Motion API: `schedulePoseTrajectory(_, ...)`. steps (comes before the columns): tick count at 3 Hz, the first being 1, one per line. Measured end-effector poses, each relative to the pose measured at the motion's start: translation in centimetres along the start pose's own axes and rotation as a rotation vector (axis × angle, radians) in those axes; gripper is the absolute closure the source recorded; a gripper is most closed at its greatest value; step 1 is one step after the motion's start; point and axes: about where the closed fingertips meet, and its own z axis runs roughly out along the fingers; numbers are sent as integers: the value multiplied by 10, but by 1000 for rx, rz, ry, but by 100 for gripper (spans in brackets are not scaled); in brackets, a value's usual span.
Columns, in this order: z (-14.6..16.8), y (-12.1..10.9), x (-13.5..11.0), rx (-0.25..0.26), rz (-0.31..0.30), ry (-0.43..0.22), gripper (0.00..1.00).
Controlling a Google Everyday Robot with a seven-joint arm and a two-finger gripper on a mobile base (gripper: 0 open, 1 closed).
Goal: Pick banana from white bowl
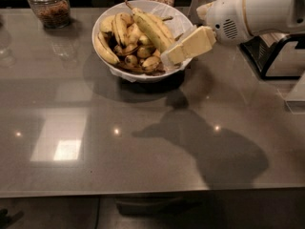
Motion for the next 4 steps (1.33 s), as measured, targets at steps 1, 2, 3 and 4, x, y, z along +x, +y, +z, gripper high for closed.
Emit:
schedulePoseTrajectory(1, 22, -8, -12, 26, -21, -40, 13)
schedulePoseTrajectory(2, 40, -14, -17, 34, -27, -55, 19)
schedulePoseTrajectory(3, 55, -20, -17, 31, -25, -51, 23)
schedulePoseTrajectory(4, 67, -22, -14, 18, -15, -36, 27)
